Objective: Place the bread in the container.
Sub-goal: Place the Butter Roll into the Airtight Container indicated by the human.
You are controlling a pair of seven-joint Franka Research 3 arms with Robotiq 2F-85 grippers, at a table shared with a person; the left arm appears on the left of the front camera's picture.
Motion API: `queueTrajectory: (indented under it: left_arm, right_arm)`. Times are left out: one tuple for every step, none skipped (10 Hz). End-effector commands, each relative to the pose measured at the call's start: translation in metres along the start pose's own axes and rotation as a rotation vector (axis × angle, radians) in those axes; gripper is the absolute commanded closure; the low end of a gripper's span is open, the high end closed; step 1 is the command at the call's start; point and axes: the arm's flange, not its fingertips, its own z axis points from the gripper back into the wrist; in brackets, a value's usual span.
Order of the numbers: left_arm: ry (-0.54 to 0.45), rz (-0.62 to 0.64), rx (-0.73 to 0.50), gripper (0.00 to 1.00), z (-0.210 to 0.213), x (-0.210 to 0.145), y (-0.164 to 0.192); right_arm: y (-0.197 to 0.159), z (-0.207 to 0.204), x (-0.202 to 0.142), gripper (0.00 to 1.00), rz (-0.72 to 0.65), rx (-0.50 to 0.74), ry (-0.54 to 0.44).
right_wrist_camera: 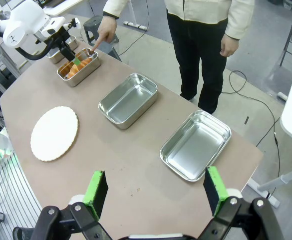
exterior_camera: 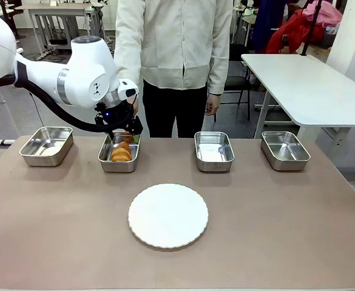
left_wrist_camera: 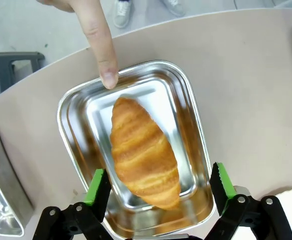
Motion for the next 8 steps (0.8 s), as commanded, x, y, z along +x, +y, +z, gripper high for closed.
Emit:
queueTrajectory:
  left_arm:
    - [0.016,-0.006,-0.001,0.0,-0.004,-0.001,-0.002]
    - [0.016,-0.006,-0.001,0.0,-0.004,-0.001,-0.002]
    - [0.016,-0.006,-0.001,0.0,-0.004,-0.001,-0.002]
    - [0.016,-0.006,-0.001,0.0,-0.004,-0.001,-0.002]
    - [0.016,-0.006,-0.001,0.0,-0.004,-0.001,-0.002]
    - [0.016,-0.006,-0.001,0.0,-0.004,-0.001,-0.002]
    - [0.013,-0.004,-0.001,0.0,-0.006,-0.002,-0.003]
    - [-0.02,0.018,0.007,0.0,0.012,-0.007,0.004]
  right_arm:
    - [0.0,0.0,0.001,0.0,0.014,0.007,-0.029]
    - [0.0,0.0,0.001,0.0,0.014,0.007,-0.029]
    - [0.0,0.0,0.001,0.0,0.014,0.007,-0.029]
    - [0.0,0.0,0.001,0.0,0.014,0.007,-0.029]
    - [0.0,0.0,0.001,0.0,0.014,0.007,-0.029]
    - [0.0,0.0,0.001,0.0,0.014,0.007,-0.029]
    - [0.0,0.0,0.001,0.0,0.014,0.007,-0.029]
    - [0.0,0.0,0.001,0.0,0.014,0.007,-0.029]
